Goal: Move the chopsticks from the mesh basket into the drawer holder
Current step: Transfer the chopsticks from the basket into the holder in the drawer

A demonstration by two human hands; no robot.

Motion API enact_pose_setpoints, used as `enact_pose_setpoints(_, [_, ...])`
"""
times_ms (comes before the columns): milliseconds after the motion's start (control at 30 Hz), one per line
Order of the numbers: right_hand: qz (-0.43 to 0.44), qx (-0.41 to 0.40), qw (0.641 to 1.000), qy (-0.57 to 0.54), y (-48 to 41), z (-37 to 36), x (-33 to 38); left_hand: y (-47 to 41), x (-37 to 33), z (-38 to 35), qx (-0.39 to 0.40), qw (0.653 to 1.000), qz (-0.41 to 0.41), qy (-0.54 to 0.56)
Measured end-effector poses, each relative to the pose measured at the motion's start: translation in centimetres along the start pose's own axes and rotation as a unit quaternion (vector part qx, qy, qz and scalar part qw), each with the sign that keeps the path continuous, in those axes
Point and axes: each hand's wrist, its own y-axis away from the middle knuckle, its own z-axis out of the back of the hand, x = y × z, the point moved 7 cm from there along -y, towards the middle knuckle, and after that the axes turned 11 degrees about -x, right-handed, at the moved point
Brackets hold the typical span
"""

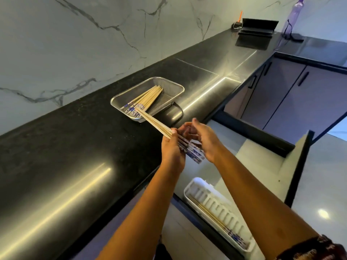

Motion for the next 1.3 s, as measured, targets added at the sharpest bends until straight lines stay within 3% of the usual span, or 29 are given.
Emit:
enact_pose_setpoints(100, [0.056, 0.053, 0.980, 0.184, 1.5, 1.0, 1.0, 2.5, 3.0, 0.2, 0.052, 0.998, -0.021, -0.039])
enact_pose_setpoints(267, [0.055, 0.107, 0.957, 0.264, 2.2, 1.9, 0.9, 5.4, 7.4, 0.2, 0.081, 0.993, 0.027, -0.084])
enact_pose_setpoints(433, [0.013, 0.156, 0.951, 0.265, 2.1, 3.5, -0.5, 6.3, 9.4, 0.3, 0.088, 0.987, 0.069, -0.115])
enact_pose_setpoints(567, [-0.012, 0.145, 0.957, 0.250, 1.8, 5.1, -2.7, 6.3, 11.5, 1.5, 0.091, 0.975, 0.097, -0.178])
enact_pose_setpoints(667, [-0.026, 0.120, 0.962, 0.245, 1.4, 6.5, -5.1, 5.6, 12.5, 3.4, 0.113, 0.927, 0.069, -0.351])
enact_pose_setpoints(833, [-0.061, 0.091, 0.929, 0.352, 0.7, 9.2, -11.8, 2.5, 9.4, 9.1, -0.011, 0.822, -0.101, -0.561])
enact_pose_setpoints(1000, [-0.061, 0.057, 0.871, 0.485, 0.4, 10.6, -17.3, 0.8, 10.0, 11.5, 0.025, 0.747, -0.089, -0.659])
enact_pose_setpoints(1100, [-0.066, 0.078, 0.833, 0.544, 0.6, 10.2, -19.0, 0.6, 10.8, 12.0, 0.056, 0.700, -0.085, -0.707])
enact_pose_setpoints(1300, [-0.082, 0.096, 0.773, 0.622, 0.8, 9.7, -23.0, 0.1, 11.5, 11.9, 0.100, 0.653, -0.090, -0.746])
